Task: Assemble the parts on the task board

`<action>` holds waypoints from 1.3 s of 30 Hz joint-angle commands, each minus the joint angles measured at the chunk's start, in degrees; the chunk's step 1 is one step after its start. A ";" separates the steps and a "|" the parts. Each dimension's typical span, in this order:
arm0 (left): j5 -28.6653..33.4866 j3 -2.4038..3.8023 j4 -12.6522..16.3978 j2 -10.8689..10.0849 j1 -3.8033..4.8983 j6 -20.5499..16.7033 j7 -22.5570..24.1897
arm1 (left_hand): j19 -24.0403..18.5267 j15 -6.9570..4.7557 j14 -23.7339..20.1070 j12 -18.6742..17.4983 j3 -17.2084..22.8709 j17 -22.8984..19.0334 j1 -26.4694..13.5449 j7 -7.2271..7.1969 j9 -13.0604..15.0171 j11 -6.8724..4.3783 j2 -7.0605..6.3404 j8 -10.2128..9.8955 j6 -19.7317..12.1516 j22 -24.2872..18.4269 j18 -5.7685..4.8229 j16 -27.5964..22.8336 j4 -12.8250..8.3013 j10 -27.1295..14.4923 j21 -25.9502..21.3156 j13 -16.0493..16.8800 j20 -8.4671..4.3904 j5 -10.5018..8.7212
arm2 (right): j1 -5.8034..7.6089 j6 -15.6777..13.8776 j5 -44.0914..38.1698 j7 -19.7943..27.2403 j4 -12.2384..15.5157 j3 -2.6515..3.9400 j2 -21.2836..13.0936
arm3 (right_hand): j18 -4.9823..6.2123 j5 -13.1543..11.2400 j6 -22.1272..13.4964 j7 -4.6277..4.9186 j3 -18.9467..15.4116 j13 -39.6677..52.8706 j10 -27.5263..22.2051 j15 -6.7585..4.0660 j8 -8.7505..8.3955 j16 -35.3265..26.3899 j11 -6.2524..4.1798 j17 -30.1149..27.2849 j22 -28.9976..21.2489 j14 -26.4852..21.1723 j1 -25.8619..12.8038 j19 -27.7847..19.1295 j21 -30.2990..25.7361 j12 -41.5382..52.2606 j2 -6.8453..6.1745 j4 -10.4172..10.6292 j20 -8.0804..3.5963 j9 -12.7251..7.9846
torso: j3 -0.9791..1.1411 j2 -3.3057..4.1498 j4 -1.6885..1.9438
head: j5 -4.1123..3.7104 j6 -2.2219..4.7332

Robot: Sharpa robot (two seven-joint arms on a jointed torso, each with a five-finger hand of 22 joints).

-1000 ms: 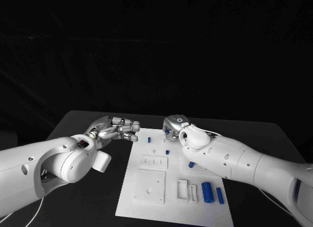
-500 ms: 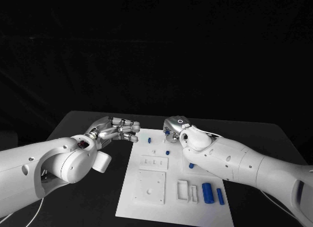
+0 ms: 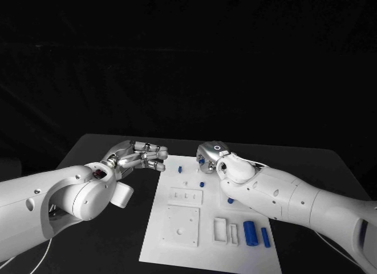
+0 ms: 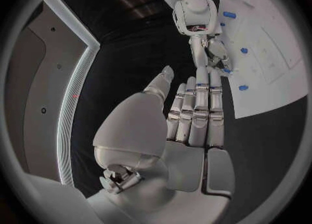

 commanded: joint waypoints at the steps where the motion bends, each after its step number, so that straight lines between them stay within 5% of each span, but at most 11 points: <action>1: -0.45 0.05 0.07 0.05 0.13 0.72 0.32 | -0.31 -0.02 -0.41 0.18 -0.17 -0.01 0.06 0.01 0.08 0.16 0.04 0.24 0.38 -0.05 -0.40 0.22 -0.03 -0.36 0.21 0.09 0.12 -0.31 | -0.57 2.41 -0.58 -0.34 -0.27 -0.31 0.13 | 0.90 0.04 0.46 0.03 0.21 0.14 1.84 -0.29 0.21 -0.23 -1.73 -0.07 0.19 0.07 0.01 0.74 -0.40 0.13 0.23 0.03 -0.06 -0.05 | 0.01 0.01 0.03 | -0.02 0.11; 39: -0.61 0.01 -0.69 0.78 0.28 1.06 0.17 | -0.36 0.00 -0.40 0.19 -0.22 -0.03 -0.04 0.04 0.08 0.18 0.07 0.24 0.35 -0.24 -0.41 0.22 0.06 -0.39 0.32 0.09 0.15 -0.36 | -0.56 2.63 0.31 0.43 -2.07 -0.30 1.69 | 0.93 -0.07 -0.47 0.32 0.28 0.10 0.64 0.00 0.15 -0.43 -1.36 -0.04 0.86 0.10 0.28 0.96 -1.89 0.10 0.72 0.22 0.10 -0.58 | -0.05 0.01 0.04 | 0.00 0.24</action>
